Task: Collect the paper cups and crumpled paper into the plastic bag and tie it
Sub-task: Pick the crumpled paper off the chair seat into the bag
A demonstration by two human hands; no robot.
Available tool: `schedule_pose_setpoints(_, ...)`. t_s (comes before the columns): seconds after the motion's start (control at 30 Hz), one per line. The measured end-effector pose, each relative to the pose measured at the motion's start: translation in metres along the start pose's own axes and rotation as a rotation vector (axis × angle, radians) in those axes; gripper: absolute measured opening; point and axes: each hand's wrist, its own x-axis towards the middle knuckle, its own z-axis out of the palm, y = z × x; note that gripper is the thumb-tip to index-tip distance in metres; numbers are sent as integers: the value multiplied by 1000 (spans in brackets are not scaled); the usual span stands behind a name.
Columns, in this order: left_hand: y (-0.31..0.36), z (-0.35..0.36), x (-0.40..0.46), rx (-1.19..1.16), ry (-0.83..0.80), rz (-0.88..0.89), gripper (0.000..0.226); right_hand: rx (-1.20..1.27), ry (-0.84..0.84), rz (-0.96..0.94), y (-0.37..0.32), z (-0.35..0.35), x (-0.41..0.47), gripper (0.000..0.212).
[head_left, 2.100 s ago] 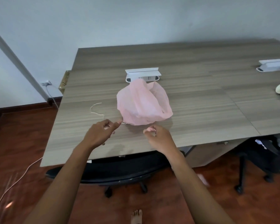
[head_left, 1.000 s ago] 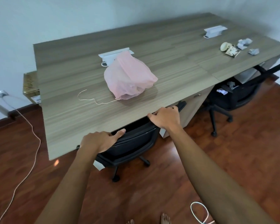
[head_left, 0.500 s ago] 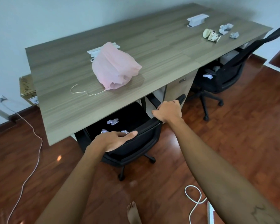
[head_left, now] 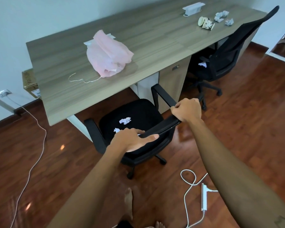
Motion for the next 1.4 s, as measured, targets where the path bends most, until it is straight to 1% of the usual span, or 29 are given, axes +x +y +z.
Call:
schedule_pose_setpoints(0.1, 16, 12, -9, 12, 19, 39, 109, 108, 62, 80, 15, -5, -16, 36)
schedule_pose_setpoints(0.23, 24, 19, -18, 45, 7, 85, 100, 103, 57, 111, 23, -9, -30, 36)
schedule_pose_setpoints(0.33, 25, 21, -19, 22, -27, 120, 98, 141, 61, 147, 19, -14, -35, 32)
schedule_pose_setpoints(0.43, 16, 16, -15, -69, -106, 186, 100, 180, 55, 188, -5, -15, -38, 33)
schedule_pose_setpoints(0.53, -8, -4, -6, -195, -153, 256, 92, 251, 40, 214, -39, -10, -34, 31)
schedule_pose_setpoints(0.6, -33, -23, 2, -204, -111, 283, 83, 291, 40, 208, -70, -7, -29, 30)
schedule_pose_setpoints(0.7, -83, -54, 17, -212, 0, 301, 65, 361, 13, 217, -125, 0, -22, 26)
schedule_pose_setpoints(0.73, -100, -66, 24, -216, 29, 297, 63, 378, 4, 219, -144, 4, -18, 25)
schedule_pose_setpoints(0.87, -164, -108, 46, -214, 108, 262, 71, 427, -22, 222, -208, 20, -1, 28)
schedule_pose_setpoints(0.97, -195, -135, 58, -244, 126, 276, 63, 456, -61, 225, -246, 32, 13, 26)
schedule_pose_setpoints(1.03, -210, -151, 67, -263, 139, 278, 56, 461, -84, 225, -268, 36, 25, 27)
schedule_pose_setpoints(1.1, -221, -168, 80, -282, 158, 270, 59, 454, -96, 221, -286, 38, 38, 28)
schedule_pose_setpoints(1.17, -229, -182, 95, -276, 180, 265, 62, 479, -93, 222, -299, 41, 54, 24)
schedule_pose_setpoints(1.27, -236, -201, 122, -274, 205, 266, 61, 520, -79, 209, -311, 47, 82, 20)
schedule_pose_setpoints(1.4, -238, -224, 168, -255, 256, 279, 64, 512, -50, 186, -316, 56, 125, 43)
